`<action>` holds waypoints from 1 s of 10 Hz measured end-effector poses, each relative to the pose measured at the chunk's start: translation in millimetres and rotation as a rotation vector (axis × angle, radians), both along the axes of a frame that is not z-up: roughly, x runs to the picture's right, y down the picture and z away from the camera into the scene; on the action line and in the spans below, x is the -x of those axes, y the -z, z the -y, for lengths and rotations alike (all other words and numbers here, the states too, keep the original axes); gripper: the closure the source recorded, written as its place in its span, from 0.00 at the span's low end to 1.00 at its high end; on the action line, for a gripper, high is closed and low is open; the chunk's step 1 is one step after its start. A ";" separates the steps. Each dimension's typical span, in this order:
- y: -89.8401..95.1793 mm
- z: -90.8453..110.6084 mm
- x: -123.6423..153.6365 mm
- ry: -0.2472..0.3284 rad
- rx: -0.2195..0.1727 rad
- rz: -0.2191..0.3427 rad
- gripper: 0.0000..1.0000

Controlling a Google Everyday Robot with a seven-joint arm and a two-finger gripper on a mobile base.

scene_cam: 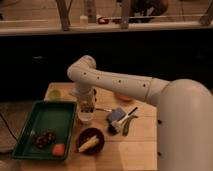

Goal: Place eraser in paper cup

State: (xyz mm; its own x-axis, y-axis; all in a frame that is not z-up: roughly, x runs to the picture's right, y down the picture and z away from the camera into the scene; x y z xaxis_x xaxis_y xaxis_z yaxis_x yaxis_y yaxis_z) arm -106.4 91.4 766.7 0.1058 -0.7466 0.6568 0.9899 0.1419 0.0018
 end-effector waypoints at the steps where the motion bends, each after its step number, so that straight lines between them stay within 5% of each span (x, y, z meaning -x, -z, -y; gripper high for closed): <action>1: 1.0 -0.7 -0.7 0.001 -0.001 0.000 1.00; 10: 13.5 -17.8 -3.0 -0.012 -0.017 0.023 1.00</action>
State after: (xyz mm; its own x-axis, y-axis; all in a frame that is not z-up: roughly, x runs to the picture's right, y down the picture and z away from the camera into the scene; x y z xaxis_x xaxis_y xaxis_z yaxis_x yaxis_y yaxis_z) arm -103.4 109.2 753.2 0.0994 -0.7564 0.6465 0.9878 0.1533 0.0275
